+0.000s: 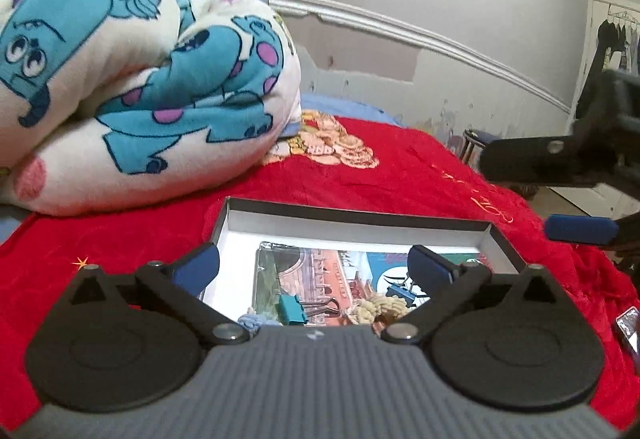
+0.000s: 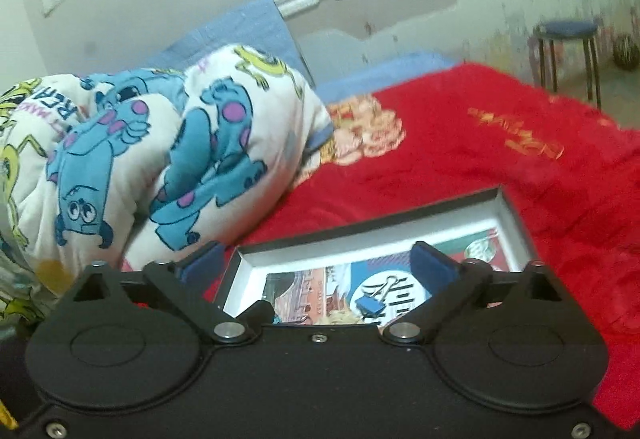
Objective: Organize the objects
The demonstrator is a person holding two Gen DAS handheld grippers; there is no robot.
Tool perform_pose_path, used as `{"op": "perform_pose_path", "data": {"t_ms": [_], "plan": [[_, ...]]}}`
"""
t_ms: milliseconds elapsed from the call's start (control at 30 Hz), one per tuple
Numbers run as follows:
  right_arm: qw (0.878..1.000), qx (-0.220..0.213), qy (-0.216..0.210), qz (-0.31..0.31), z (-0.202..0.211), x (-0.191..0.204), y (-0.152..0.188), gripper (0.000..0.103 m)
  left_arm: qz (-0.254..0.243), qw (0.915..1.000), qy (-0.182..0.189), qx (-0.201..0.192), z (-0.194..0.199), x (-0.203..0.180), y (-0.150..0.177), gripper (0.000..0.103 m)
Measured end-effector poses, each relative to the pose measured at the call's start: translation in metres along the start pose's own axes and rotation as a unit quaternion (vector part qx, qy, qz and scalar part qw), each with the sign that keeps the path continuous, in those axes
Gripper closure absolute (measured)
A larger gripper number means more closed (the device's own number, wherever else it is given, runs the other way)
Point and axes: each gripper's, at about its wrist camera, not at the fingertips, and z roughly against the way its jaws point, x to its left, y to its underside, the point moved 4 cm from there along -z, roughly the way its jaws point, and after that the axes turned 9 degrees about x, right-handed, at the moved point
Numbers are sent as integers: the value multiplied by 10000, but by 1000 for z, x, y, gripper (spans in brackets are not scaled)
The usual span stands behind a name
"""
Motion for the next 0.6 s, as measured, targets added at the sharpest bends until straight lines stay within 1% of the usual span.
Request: {"op": "perform_pose_path", "data": {"t_ms": [133, 233, 367, 433, 500, 600], "plan": [[9999, -120, 12, 19, 23, -11, 9, 0, -368, 9991, -224, -60, 7, -17, 12, 0], [9995, -295, 86, -124, 41, -29, 15, 0, -643, 9970, -417, -84, 17, -30, 24, 0], [9982, -464, 272, -254, 60, -54, 22, 0, -913, 9943, -541, 89, 31, -50, 38, 0], [9975, -523, 374, -299, 68, -67, 28, 0, -907, 9941, -555, 230, 39, -59, 45, 0], [9963, -578, 508, -384, 74, -79, 38, 0, -813, 9950, -473, 332, 48, -63, 56, 0], [9970, -408, 597, -265, 77, -91, 60, 0, -577, 9961, -402, 539, 63, -65, 79, 0]]}}
